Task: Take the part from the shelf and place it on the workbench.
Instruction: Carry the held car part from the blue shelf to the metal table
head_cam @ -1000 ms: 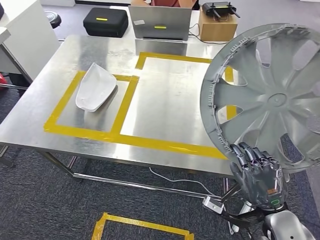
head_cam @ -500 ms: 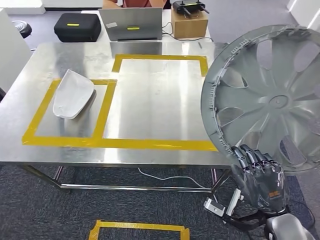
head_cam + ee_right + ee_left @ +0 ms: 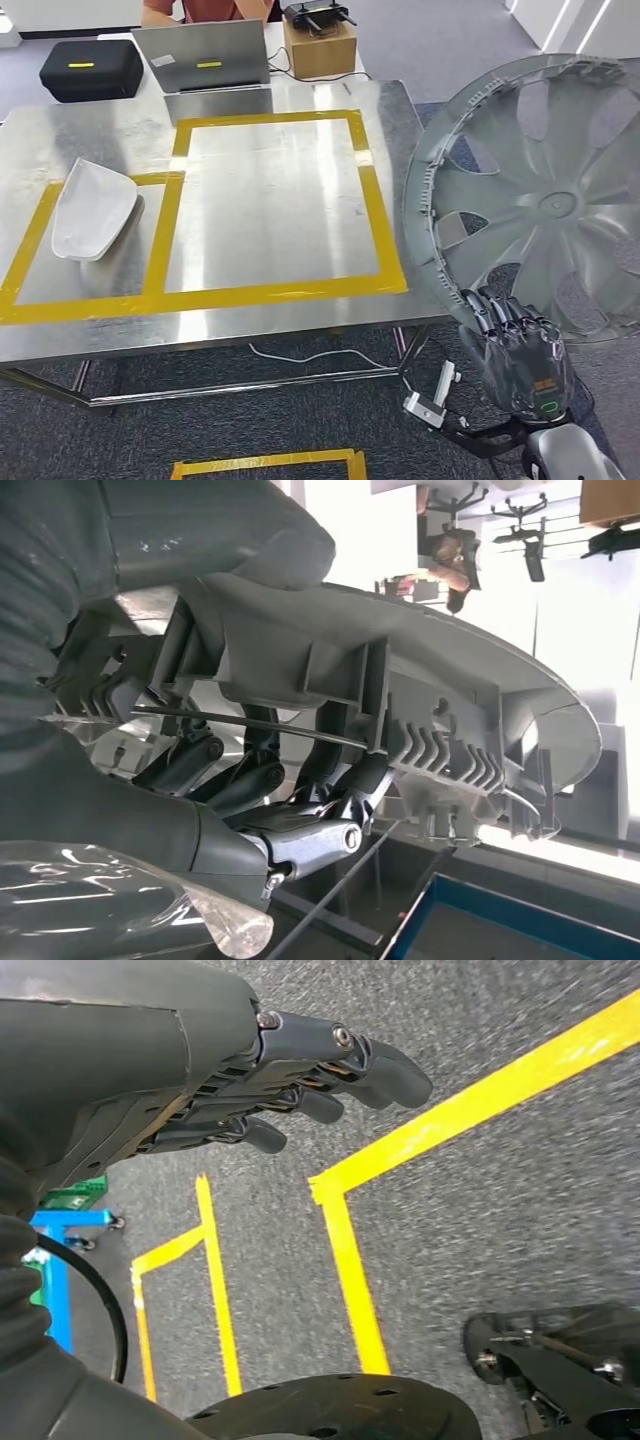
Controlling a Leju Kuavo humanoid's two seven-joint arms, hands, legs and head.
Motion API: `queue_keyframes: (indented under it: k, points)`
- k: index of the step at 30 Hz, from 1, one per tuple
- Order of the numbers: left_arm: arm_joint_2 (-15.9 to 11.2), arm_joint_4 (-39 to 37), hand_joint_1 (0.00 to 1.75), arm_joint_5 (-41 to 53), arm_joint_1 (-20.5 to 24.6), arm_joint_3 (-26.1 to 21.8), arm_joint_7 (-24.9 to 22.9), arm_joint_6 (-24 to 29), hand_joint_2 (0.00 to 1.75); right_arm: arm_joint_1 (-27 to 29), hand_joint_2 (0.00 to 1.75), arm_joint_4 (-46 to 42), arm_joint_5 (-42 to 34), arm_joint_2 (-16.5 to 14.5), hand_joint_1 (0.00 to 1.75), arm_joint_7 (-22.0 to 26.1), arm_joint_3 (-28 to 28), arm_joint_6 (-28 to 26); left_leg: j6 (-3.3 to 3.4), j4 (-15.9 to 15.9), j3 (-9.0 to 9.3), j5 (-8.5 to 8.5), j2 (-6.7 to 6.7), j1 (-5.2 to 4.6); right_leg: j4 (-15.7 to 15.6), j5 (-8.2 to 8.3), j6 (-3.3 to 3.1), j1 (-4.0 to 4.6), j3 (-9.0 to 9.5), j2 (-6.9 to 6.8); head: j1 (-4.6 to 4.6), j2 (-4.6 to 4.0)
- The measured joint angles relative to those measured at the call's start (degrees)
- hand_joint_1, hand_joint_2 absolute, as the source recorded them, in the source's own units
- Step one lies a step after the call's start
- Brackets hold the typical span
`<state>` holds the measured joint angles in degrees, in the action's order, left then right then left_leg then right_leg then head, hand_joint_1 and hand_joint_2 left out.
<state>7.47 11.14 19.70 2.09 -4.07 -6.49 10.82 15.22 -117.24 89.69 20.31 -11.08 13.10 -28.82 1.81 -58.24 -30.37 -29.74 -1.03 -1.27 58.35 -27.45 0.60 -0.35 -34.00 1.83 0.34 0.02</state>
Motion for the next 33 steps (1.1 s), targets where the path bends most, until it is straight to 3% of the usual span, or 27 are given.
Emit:
queue_keyframes:
  k: [4,14,23,33]
  points:
    - [0.2,0.01,0.0,0.19,-0.01,0.0,0.0,0.02,1.75,0.05,1.75,0.02,0.0,0.0,1.75,-0.31,0.28,-0.05,-0.08,0.76,-0.08,0.18,-0.05,-0.04,-0.21,0.28,-0.78,0.01,-0.19,-0.07,0.1,0.0]
    - [-0.12,0.01,0.0,0.78,0.03,0.01,0.06,-0.75,1.75,-0.22,1.75,0.04,0.01,-0.05,1.75,-1.52,1.65,0.21,0.44,0.69,-0.12,0.27,-0.04,-0.24,-0.78,0.68,0.38,-0.18,0.05,-0.08,0.07,0.0]
    - [-0.36,0.01,0.0,1.28,0.08,0.06,0.08,-1.26,1.75,-1.29,1.75,1.15,-0.41,-0.04,1.75,-2.68,2.97,0.69,0.45,0.72,-0.1,0.25,-0.03,-0.14,-0.72,0.64,0.43,-0.14,-0.04,-0.07,0.05,0.0]
    - [-1.05,0.01,0.0,2.52,0.4,0.31,-0.84,-2.95,1.75,-8.99,1.75,7.26,-8.37,0.92,1.75,0.85,3.49,4.72,0.36,0.73,-0.1,0.33,-0.02,-0.03,-0.68,0.67,0.41,-0.03,-0.04,-0.06,0.07,-0.01]
